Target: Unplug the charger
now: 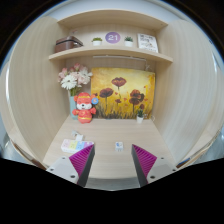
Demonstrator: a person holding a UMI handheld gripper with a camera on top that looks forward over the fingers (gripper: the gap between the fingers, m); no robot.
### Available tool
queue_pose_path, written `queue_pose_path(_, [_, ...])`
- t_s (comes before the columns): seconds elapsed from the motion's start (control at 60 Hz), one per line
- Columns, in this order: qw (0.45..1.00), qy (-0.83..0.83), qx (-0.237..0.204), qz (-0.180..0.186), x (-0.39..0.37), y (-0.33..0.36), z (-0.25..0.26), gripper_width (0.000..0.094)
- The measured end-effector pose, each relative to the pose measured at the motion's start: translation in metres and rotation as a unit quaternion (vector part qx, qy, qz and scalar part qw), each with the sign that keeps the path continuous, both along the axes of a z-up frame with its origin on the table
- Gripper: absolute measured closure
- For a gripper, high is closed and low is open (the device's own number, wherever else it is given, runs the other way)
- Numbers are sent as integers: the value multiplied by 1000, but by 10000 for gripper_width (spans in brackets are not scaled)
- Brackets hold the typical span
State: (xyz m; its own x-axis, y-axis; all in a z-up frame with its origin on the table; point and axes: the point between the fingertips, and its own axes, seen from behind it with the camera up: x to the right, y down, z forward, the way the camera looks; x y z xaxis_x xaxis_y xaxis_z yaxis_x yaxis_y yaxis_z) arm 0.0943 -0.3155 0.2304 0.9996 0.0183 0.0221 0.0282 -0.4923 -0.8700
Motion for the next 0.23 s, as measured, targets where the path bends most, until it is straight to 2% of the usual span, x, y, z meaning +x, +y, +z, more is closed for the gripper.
queue_pose_path(0.233, [1000, -8, -4, 0, -7, -17, 0, 207])
